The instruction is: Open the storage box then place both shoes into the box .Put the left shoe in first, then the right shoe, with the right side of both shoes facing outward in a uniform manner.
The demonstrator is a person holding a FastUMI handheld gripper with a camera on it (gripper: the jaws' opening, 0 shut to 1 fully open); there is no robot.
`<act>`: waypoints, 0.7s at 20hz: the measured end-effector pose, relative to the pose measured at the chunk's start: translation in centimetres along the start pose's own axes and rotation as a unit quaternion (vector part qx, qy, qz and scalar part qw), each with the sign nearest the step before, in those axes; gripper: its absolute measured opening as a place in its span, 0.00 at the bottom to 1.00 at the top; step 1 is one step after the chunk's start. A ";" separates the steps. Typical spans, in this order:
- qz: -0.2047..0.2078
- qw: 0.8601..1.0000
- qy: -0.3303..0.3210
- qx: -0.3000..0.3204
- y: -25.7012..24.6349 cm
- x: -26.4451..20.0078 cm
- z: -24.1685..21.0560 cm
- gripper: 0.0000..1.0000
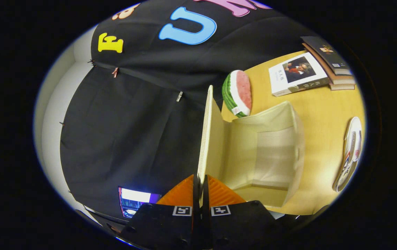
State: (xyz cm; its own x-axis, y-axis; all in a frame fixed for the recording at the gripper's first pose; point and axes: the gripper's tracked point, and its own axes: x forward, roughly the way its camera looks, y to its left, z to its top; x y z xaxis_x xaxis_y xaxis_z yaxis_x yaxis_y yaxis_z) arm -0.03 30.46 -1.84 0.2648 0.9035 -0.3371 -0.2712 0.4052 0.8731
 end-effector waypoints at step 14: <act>0.002 0.997 0.035 -0.065 7.8 14.4 -4.6 0.06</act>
State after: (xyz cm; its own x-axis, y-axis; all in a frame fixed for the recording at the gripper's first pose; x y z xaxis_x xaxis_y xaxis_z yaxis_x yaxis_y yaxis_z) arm -2.54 47.26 -1.50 0.1999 0.9108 -0.3613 -0.3913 0.4122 0.8228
